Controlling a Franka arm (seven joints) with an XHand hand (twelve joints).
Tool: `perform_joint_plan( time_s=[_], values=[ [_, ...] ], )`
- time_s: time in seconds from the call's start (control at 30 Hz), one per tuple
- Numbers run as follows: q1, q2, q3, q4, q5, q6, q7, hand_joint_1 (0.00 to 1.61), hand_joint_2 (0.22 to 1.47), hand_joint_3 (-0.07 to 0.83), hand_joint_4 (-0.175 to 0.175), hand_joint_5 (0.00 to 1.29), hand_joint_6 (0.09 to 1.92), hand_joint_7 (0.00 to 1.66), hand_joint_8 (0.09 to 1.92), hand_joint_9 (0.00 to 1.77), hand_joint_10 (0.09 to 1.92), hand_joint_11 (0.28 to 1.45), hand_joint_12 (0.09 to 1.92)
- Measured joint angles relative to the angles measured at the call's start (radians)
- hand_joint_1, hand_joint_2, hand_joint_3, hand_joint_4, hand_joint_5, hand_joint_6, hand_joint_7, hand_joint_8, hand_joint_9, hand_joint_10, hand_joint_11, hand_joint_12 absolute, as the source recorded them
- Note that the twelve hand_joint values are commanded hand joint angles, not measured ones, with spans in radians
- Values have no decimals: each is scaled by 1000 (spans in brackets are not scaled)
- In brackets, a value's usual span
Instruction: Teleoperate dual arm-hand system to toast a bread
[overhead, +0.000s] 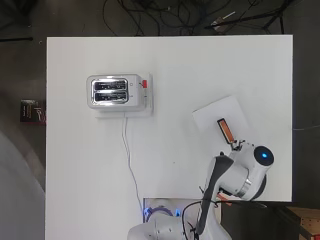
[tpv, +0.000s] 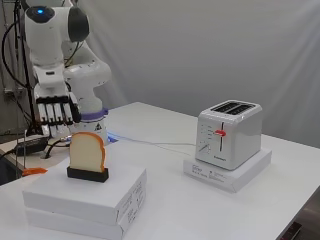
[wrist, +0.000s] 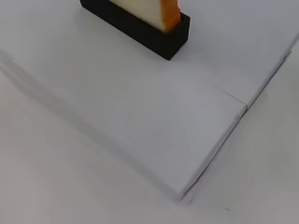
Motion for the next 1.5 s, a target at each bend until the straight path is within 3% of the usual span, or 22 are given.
perform_joint_plan(
  time_s=[0.13,0.17,0.23,0.27,0.4,0.53,0.77,0.87,1.03,1.2,1.23,1.33,1.4,1.43,1.5],
  values=[
    [-49,-46,-2,-22,22,81,-7,819,1020,-8,87,695,87,441,87,482,87,388,87],
    [-61,-64,-5,-23,30,95,-10,754,1022,-5,81,651,87,426,87,457,87,379,87],
    [-60,-71,-22,-18,43,103,-36,556,1011,-5,38,384,87,327,87,381,87,368,87],
    [-54,-61,-29,-13,45,105,-49,493,1027,-2,23,350,87,310,87,375,87,366,87],
    [-54,-12,8,-7,24,129,-65,450,1089,7,-14,411,87,364,87,452,87,388,87],
    [-48,-11,127,25,43,134,-128,439,1085,1,-19,472,87,450,87,532,87,422,87],
    [-103,243,186,173,194,-6,-228,409,999,-9,55,512,87,569,87,680,87,472,87],
    [-123,379,187,223,272,-50,-236,409,994,-5,51,516,87,598,87,733,87,490,87],
    [-126,436,152,265,388,-95,-207,371,1004,1,46,514,87,647,87,817,87,537,87],
    [-162,503,158,303,450,-130,-147,373,1011,-2,42,540,87,746,87,1042,87,842,94],
    [-167,514,160,304,460,-124,-140,381,1009,0,41,538,87,752,87,1063,87,853,158],
    [-187,542,162,300,472,-92,-154,398,1036,-2,41,509,87,719,87,1077,87,740,566],
    [-215,580,168,305,497,-78,-178,424,1077,1,45,498,87,692,87,1067,87,694,702],
    [-232,603,172,307,514,-67,-192,571,1149,5,58,558,87,768,87,1112,87,679,742],
    [-256,642,180,305,535,-47,-213,1003,1185,-1,-59,646,894,949,612,1325,87,671,922]
  ],
)
